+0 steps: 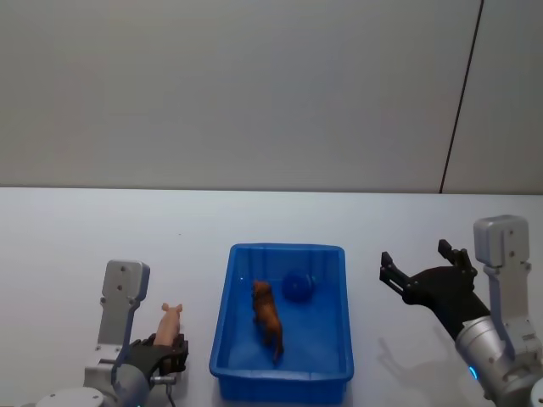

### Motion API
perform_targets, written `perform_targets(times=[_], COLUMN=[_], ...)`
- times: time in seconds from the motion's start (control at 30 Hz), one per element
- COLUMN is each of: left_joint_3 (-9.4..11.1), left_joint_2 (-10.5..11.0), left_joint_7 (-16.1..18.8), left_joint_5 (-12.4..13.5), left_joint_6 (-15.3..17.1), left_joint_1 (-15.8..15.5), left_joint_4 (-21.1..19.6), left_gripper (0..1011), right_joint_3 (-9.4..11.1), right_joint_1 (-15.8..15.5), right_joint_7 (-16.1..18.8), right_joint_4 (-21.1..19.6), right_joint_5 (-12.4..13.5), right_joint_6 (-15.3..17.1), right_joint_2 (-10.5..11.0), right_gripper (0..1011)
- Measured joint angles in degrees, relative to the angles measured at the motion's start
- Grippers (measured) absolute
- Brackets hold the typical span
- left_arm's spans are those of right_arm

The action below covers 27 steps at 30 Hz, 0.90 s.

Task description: Pick up the two dolls from the table and place them into the box.

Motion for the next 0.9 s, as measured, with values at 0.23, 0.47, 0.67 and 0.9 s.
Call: perform_targets(times=[0.23,0.47,0.67,0.9], left_joint_3=[-0.1,-0.3,-0.4,-0.6], left_joint_2=[0.2,0.7,1.2,1.7], left_joint_7=[0.0,-0.6,-2.7,-7.1], left_joint_5=[1.8,4.5,7.3,10.2], left_joint_6=[-0.3,-1.2,-2.4,-4.6], left_joint_1=[0.2,0.3,0.1,-0.6], left_joint_4=[-1.2,-3.9,-6.4,-8.4], left_gripper=[383,383,383,383], right_joint_3=[0.0,0.0,0.0,0.0], right_joint_1=[0.0,0.0,0.0,0.0], right_joint_7=[0.0,0.0,0.0,0.0], right_joint_4=[0.0,0.0,0.0,0.0], right_joint_5=[0.0,0.0,0.0,0.0], right_joint_6=[0.0,0.0,0.0,0.0], right_joint_2=[0.0,0.0,0.0,0.0], right_gripper=[1001,1001,1001,1001])
